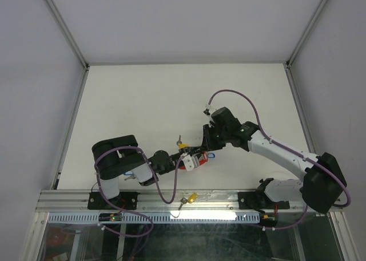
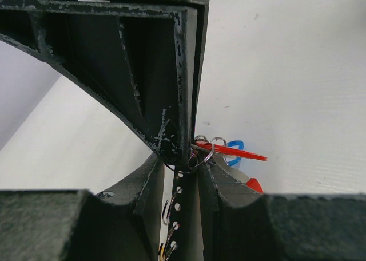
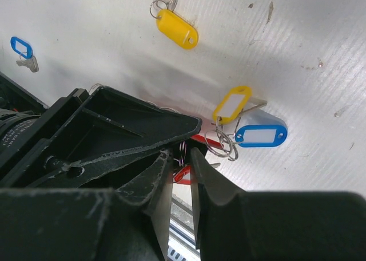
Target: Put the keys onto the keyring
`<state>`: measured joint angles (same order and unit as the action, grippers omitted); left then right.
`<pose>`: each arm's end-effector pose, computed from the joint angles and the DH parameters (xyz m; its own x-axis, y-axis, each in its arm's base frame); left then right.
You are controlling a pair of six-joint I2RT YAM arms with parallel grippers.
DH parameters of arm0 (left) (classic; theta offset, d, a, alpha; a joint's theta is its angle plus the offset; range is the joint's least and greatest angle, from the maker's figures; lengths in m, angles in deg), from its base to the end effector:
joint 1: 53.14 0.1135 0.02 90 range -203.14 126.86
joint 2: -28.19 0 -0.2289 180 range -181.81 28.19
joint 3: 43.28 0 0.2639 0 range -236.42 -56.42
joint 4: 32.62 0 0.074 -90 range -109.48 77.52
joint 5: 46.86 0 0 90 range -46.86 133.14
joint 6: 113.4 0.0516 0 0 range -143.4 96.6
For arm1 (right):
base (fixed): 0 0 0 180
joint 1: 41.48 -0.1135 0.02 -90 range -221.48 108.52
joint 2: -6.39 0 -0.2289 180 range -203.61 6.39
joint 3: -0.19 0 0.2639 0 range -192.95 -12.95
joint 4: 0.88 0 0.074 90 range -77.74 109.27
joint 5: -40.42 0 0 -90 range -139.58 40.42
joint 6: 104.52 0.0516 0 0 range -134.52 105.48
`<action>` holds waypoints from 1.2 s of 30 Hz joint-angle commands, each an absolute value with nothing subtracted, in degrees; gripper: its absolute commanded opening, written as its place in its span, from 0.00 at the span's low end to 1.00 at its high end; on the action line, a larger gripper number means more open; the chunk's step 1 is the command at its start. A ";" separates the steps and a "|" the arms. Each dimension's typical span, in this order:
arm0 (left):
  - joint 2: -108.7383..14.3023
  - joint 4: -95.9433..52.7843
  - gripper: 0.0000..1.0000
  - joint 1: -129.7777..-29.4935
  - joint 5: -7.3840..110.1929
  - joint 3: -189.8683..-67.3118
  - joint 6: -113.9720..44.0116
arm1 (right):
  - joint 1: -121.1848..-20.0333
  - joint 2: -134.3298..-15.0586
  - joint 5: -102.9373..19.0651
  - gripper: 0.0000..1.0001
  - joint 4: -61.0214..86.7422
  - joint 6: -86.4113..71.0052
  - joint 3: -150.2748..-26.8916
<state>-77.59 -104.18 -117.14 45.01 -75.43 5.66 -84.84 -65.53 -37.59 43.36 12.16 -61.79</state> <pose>0.1222 -0.2543 0.0760 0.4294 0.2270 -0.8741 0.8054 0.3416 0.4844 0.1975 0.2012 0.1846 -0.8680 -0.2156 -0.4473 -0.4144 0.8109 0.4133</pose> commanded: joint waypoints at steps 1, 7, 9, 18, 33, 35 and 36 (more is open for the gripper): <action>-77.36 -119.54 0.00 -117.12 47.75 -77.07 3.76 | -84.72 -65.88 -36.56 0.20 38.98 12.77 -61.05; -77.44 -119.56 0.00 -117.11 47.22 -77.42 3.49 | -84.73 -66.34 -36.18 0.13 38.34 13.17 -60.34; -77.59 -119.57 0.00 -117.12 46.80 -77.59 3.22 | -84.73 -66.48 -35.24 0.00 38.00 13.01 -60.21; -76.18 -119.53 0.38 -117.12 44.77 -76.27 0.15 | -84.77 -62.47 -39.38 0.00 37.41 13.93 -60.32; -56.33 -95.78 0.63 -118.87 37.83 -72.42 -4.17 | -82.87 -56.13 -44.39 0.00 35.33 17.78 -58.10; -52.85 -88.94 0.66 -118.96 36.77 -73.39 -5.83 | -82.52 -54.22 -45.69 0.00 34.75 18.74 -57.47; -50.68 -85.49 0.66 -118.96 36.58 -73.94 -6.55 | -82.44 -53.24 -46.43 0.00 34.45 19.10 -57.19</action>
<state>-56.72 -96.60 -118.43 39.48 -71.62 -2.78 -82.98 -58.10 -42.97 38.90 16.53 -57.57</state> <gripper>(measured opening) 0.652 0.007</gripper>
